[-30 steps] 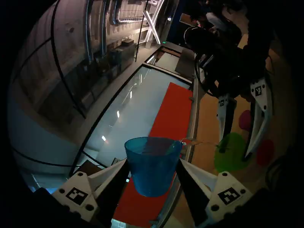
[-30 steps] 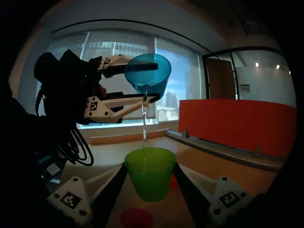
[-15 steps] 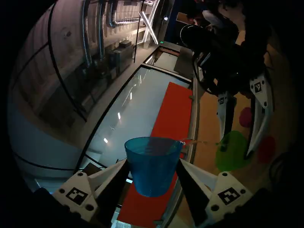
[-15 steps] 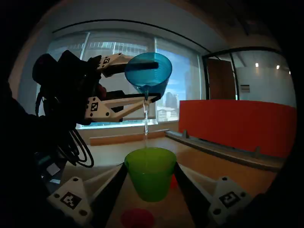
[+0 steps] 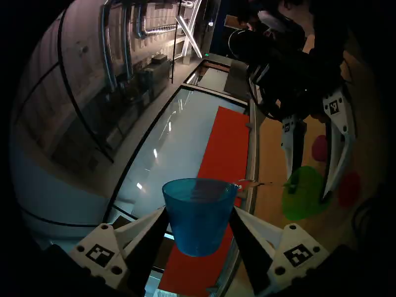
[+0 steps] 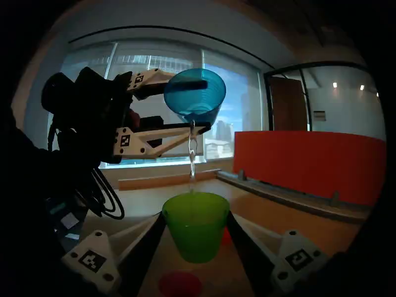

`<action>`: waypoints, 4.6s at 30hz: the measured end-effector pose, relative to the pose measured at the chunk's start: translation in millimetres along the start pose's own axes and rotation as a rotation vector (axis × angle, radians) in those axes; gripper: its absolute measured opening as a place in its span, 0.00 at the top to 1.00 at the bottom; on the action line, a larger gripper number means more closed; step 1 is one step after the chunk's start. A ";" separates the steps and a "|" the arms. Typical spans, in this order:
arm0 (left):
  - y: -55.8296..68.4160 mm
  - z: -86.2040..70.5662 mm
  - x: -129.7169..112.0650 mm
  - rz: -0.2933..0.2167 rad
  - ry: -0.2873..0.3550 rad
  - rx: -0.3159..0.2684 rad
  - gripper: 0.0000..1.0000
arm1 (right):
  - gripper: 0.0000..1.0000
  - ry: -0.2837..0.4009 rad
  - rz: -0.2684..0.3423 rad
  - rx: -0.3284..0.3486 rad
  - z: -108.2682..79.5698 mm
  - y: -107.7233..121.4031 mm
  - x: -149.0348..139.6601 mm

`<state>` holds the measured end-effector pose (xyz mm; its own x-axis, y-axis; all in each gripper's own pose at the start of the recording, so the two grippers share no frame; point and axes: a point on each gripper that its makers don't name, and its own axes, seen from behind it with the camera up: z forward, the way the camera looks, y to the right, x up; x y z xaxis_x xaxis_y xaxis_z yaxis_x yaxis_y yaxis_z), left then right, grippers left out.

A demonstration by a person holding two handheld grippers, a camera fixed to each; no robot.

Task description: Pour water

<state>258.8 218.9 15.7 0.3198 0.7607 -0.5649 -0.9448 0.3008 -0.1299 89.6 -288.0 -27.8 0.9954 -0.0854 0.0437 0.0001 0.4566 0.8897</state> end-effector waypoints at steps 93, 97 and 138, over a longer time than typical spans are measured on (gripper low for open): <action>-13.0 -3.7 13.0 0.271 -0.001 0.028 0.19 | 0.11 0.014 -0.028 0.004 2.7 -2.3 10.6; -11.8 -6.0 15.3 0.287 0.002 0.033 0.19 | 0.11 0.015 -0.028 0.002 2.6 -1.3 10.9; -21.3 0.3 -11.5 0.069 -0.057 0.043 0.19 | 0.11 0.020 -0.027 -0.012 -1.8 2.6 11.3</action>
<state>275.3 203.9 25.2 0.2587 0.8118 -0.5236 -0.9612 0.2699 -0.0565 101.1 -286.2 -25.7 0.9967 -0.0805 0.0109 0.0279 0.4654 0.8847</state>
